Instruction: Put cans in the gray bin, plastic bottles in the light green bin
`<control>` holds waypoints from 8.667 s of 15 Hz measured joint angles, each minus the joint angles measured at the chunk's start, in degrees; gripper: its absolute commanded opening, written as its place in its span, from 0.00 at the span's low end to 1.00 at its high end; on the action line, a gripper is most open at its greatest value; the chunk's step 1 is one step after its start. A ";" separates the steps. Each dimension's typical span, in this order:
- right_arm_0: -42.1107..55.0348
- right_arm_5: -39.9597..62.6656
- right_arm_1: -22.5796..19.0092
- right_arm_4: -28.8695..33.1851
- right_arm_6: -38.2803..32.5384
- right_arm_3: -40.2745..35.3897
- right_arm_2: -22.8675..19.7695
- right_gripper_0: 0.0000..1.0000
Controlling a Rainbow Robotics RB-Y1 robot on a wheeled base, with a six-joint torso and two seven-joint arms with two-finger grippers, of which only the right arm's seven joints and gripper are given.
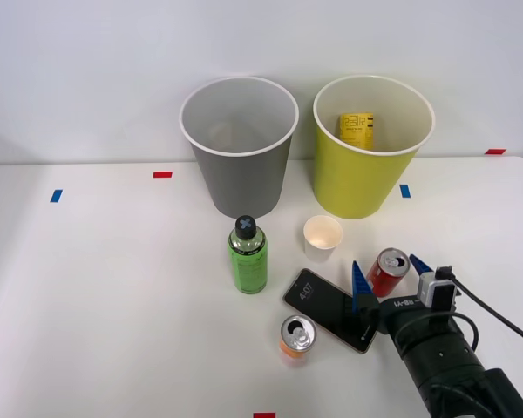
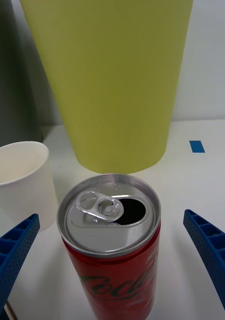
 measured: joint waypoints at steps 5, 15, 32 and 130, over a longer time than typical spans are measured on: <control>-0.10 0.22 0.02 0.24 1.04 0.00 -0.31 0.34; 0.25 0.28 1.21 0.45 2.09 -0.01 -0.98 0.00; -7.27 23.03 -18.02 -20.28 1.93 -29.54 -3.15 0.00; 38.62 -32.35 -3.92 18.87 -2.64 -4.57 5.52 1.00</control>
